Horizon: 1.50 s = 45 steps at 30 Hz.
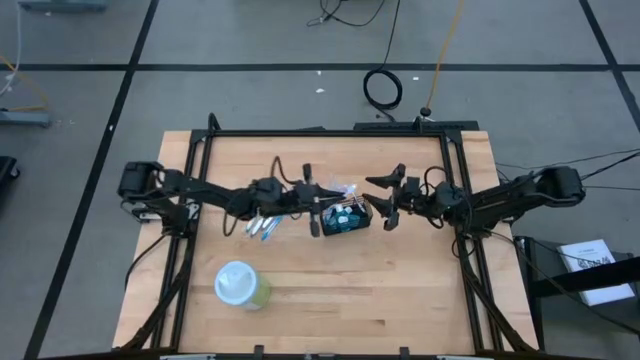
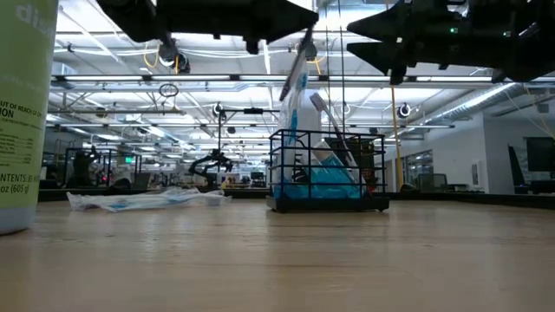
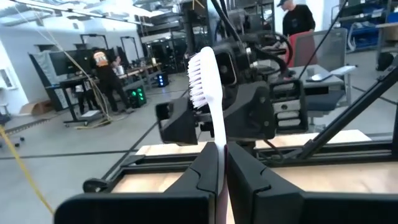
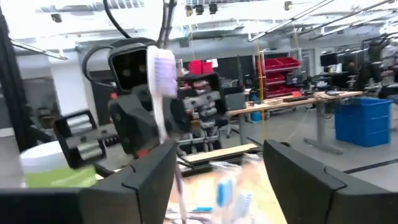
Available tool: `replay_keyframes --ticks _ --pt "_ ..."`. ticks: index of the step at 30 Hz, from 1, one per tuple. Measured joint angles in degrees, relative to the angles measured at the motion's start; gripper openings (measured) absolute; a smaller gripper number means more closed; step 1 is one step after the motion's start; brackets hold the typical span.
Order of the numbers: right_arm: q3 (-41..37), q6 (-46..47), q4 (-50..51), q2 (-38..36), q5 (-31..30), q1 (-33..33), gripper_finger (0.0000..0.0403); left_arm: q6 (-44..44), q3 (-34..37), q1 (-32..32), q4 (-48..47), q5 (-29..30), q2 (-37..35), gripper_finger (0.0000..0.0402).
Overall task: Pick & Place toothbrushing station
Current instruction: Put the purple toothbrush into the black mesh organizer
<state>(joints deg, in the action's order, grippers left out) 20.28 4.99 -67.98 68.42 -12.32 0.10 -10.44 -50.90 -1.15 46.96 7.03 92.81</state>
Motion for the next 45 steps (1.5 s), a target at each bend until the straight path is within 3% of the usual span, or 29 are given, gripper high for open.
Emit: replay_keyframes --ticks 7,17,23,34,36,39,45 --pt "3.66 1.69 0.08 4.35 2.01 -0.02 0.0245 -0.08 -3.96 1.07 -0.47 -0.16 5.28 0.0012" --pt "7.00 1.33 0.05 8.28 5.09 0.02 0.0211 0.13 -4.08 1.18 -2.27 -0.15 5.54 0.0014" --pt "7.32 0.20 0.13 8.68 5.03 0.02 0.0157 0.39 -4.08 1.18 -3.07 -0.13 5.53 0.0010" --pt "7.32 -0.62 0.55 8.66 5.07 0.00 0.0017 0.33 -4.08 1.18 -2.97 0.48 5.52 0.0011" --pt "7.32 -1.19 0.74 8.66 5.04 0.00 0.0011 0.22 -4.08 1.18 -3.01 0.50 5.52 0.0012" --pt "7.32 -1.33 0.86 8.66 5.00 -0.01 0.0015 0.57 -4.08 1.01 -3.02 0.73 5.52 0.0036" --pt "7.32 -3.88 1.30 6.71 5.08 -0.07 0.0009 3.48 -4.08 -1.03 -3.44 1.53 3.04 0.0133"
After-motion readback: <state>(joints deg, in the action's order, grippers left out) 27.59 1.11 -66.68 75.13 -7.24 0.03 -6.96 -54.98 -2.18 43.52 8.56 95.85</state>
